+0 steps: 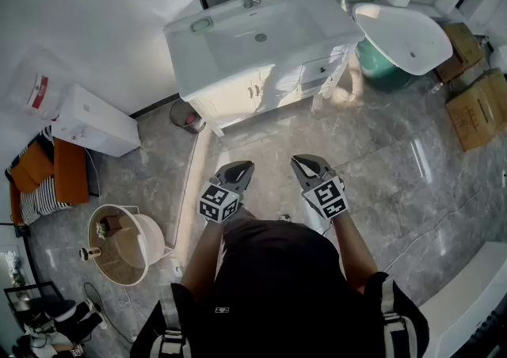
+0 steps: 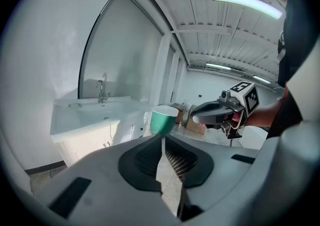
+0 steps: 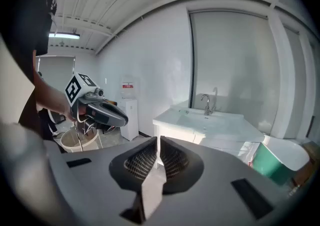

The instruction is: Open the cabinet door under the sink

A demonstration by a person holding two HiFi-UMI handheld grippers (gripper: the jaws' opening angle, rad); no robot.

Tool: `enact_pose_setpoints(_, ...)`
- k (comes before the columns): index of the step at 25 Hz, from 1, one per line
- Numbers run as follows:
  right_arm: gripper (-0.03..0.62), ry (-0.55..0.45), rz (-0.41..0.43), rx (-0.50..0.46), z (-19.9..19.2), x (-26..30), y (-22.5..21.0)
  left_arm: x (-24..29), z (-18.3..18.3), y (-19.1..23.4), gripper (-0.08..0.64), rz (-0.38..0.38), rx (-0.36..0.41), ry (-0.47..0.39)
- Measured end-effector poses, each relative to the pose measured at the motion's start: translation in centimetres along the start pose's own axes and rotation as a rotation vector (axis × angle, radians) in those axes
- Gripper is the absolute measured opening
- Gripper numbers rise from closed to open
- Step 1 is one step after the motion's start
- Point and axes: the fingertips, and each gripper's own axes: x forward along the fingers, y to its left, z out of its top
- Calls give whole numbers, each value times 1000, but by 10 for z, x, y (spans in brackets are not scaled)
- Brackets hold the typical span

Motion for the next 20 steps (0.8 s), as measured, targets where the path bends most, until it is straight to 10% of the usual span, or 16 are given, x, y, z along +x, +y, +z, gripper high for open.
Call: enact_pose_setpoints(20, 72, -26, -44, 48, -11, -7, -12, 5, 7, -8, 29, 5, 34, 16)
